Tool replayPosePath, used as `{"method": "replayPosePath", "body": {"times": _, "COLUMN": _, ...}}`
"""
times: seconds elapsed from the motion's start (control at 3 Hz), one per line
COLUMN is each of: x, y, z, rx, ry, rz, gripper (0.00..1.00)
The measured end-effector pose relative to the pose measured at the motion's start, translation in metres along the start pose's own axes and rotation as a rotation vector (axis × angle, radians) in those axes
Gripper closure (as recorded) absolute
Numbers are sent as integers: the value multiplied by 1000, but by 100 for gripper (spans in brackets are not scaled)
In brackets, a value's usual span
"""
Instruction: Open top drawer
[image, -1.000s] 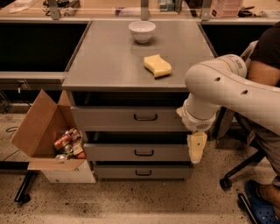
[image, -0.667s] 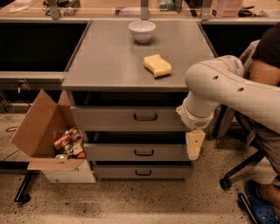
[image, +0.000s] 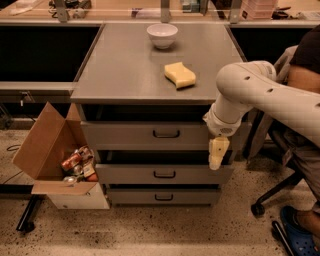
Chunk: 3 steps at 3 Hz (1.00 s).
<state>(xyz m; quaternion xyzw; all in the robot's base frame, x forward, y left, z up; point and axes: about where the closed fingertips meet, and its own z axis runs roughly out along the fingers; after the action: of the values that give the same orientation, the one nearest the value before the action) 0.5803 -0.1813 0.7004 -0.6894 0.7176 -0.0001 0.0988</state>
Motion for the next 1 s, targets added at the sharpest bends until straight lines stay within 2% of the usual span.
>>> {"method": "replayPosePath", "body": {"times": 0.33, "x": 3, "y": -17, "z": 12, "rx": -16, "ry": -28, "rz": 35, "gripper": 0}}
{"method": "replayPosePath", "body": {"times": 0.67, "x": 8, "y": -28, "z": 39, "rx": -51, "ry": -49, "rz": 70, "gripper": 0}}
{"method": "replayPosePath", "body": {"times": 1.0, "x": 10, "y": -28, "z": 54, "rx": -78, "ry": -59, "rz": 85, "gripper": 0}}
